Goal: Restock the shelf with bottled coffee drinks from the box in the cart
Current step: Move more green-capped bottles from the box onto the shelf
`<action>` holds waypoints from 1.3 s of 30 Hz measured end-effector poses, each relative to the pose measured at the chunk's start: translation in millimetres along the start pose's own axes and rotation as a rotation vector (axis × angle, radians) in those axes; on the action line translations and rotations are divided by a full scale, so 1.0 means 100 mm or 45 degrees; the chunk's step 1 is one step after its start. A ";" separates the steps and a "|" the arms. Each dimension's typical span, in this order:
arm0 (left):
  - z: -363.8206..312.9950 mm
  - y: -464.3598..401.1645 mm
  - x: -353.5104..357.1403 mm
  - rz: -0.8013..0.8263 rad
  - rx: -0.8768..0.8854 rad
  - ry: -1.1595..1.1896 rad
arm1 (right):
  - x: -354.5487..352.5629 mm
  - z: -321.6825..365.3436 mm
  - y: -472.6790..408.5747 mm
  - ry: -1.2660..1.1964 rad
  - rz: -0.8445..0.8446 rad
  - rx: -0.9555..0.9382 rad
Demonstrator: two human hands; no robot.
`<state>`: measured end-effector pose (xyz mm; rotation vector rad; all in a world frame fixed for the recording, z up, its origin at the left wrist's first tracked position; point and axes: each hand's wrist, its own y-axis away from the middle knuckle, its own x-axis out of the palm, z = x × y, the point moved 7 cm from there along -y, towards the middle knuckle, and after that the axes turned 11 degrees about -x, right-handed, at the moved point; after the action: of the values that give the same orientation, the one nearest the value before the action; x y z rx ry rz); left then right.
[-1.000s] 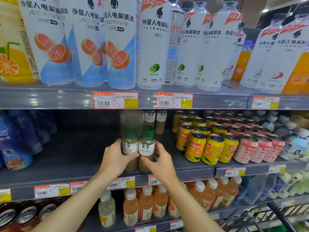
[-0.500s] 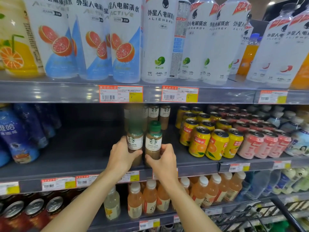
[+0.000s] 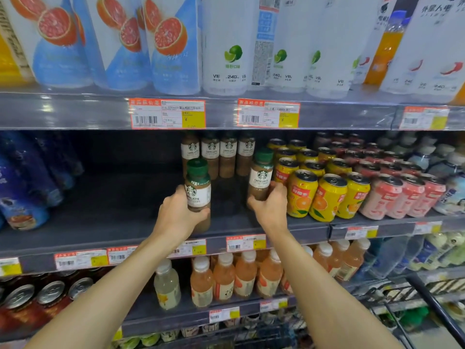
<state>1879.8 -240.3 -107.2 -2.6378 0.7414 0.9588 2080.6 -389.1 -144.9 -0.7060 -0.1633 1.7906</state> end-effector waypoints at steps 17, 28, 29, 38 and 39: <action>0.00 -0.04 0.02 0.005 0.024 -0.075 | 0.48 -0.09 -0.70 0.111 0.058 -0.004; 0.02 -0.05 0.04 -0.014 0.015 -0.152 | 0.58 -0.08 -0.83 0.214 0.135 -0.066; 0.02 -0.05 0.05 -0.017 0.015 -0.154 | 0.59 -0.08 -0.83 0.221 0.141 -0.070; 0.06 -0.04 0.07 0.002 0.004 -0.145 | 0.62 -0.09 -0.86 0.192 0.172 -0.077; 0.06 -0.04 0.07 0.004 0.000 -0.148 | 0.62 -0.09 -0.87 0.191 0.173 -0.078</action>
<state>1883.6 -237.7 -116.3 -2.5556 0.7184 1.1025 2146.5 -304.6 -137.2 -0.9101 -0.0713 1.8594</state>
